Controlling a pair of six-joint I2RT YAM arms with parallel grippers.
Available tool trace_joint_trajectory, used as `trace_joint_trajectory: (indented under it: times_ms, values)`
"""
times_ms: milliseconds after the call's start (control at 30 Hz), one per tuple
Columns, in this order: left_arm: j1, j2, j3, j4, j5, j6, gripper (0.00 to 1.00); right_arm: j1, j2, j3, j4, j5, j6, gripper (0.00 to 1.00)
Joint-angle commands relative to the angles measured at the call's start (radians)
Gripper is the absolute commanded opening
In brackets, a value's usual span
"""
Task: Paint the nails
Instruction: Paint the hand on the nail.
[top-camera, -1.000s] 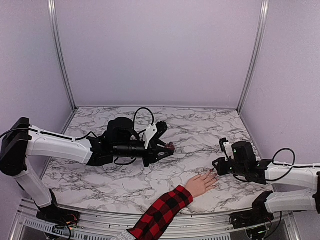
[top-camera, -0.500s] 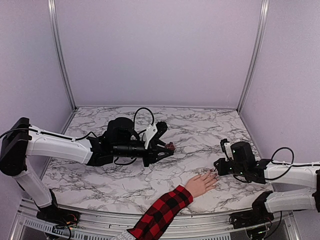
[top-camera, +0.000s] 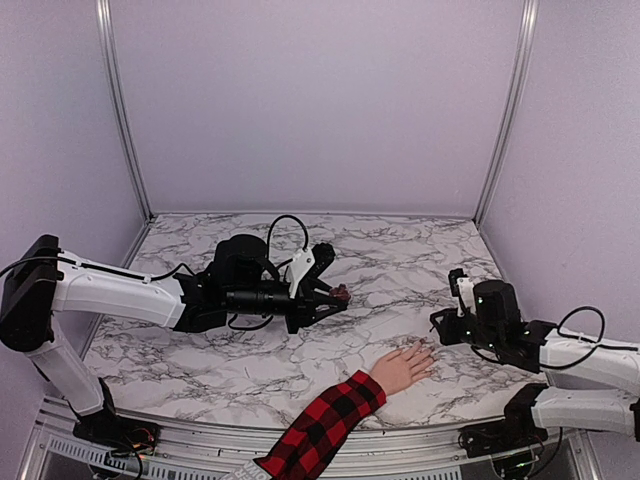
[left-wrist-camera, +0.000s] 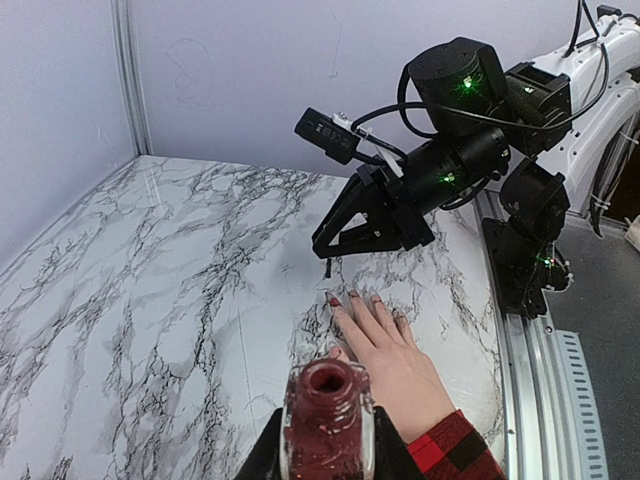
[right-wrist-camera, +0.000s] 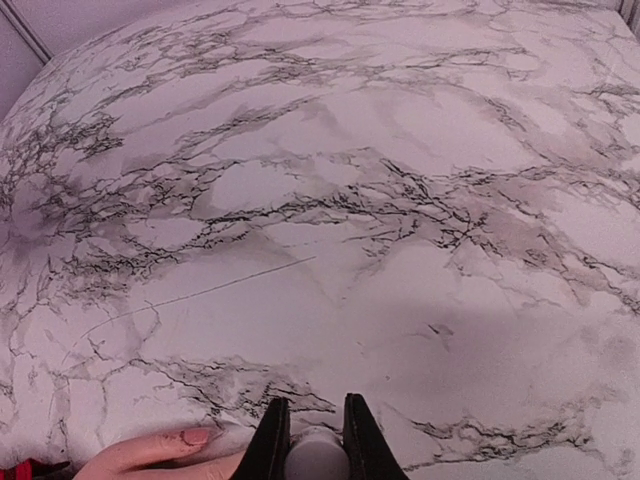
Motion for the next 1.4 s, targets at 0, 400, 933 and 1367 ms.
trace_joint_trajectory:
  times_ms: [0,400,933,1367]
  values:
    - [0.006,0.003,0.013,0.045,0.016,-0.005,0.0,-0.005,0.011,-0.001,0.02,-0.058,-0.034,0.0]
    - [0.006,0.005,0.013,0.045,0.016,-0.003,0.0,-0.006,0.069,0.021,0.02,-0.073,-0.04,0.0]
    - [0.005,0.004,0.019,0.046,0.017,-0.001,0.0,-0.006,0.118,0.044,-0.002,0.012,0.001,0.0]
    - [0.006,0.014,0.032,0.046,0.025,-0.003,0.0,-0.005,-0.018,-0.007,0.051,-0.072,-0.046,0.0]
